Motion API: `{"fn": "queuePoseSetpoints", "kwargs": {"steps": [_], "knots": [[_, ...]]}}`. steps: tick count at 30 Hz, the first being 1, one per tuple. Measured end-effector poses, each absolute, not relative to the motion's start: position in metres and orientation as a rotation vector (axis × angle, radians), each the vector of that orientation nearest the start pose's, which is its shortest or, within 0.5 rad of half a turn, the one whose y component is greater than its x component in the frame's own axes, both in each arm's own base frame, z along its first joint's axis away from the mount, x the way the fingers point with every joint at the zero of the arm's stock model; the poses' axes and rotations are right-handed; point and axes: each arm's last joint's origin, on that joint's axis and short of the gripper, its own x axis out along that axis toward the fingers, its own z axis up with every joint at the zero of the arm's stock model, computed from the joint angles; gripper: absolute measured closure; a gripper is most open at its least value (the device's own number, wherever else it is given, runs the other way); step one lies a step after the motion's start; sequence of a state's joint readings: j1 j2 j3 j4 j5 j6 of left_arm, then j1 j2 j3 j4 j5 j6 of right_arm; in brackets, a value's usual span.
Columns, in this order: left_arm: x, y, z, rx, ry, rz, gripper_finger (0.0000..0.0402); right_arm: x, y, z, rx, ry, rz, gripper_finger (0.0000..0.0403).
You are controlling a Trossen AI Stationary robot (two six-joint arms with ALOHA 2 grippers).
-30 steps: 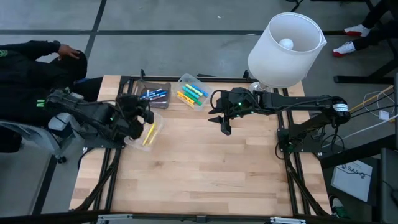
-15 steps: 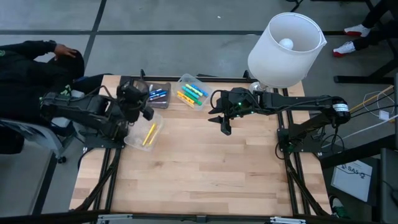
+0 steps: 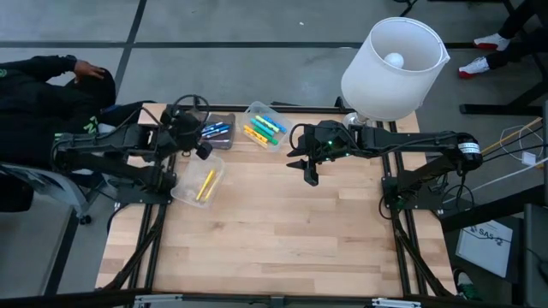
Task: Pick & Place Markers
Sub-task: Put the green marker into the black bin
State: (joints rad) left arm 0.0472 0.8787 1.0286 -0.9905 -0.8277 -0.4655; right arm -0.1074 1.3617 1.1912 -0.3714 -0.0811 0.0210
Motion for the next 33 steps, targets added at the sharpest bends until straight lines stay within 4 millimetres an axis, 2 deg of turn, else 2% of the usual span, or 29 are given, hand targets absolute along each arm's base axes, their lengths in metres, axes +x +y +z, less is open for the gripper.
{"fn": "queuePoseSetpoints", "kwargs": {"steps": [23,33], "knots": [[0.13,0.071,0.333,-0.138,0.772,0.96,0.0379,0.298,-0.03,0.329,0.071,0.539,-0.031,0.0247],[0.137,0.099,0.319,-0.165,0.929,0.894,0.0379,0.298,-0.03,0.329,0.071,0.539,-0.031,0.0247]]}}
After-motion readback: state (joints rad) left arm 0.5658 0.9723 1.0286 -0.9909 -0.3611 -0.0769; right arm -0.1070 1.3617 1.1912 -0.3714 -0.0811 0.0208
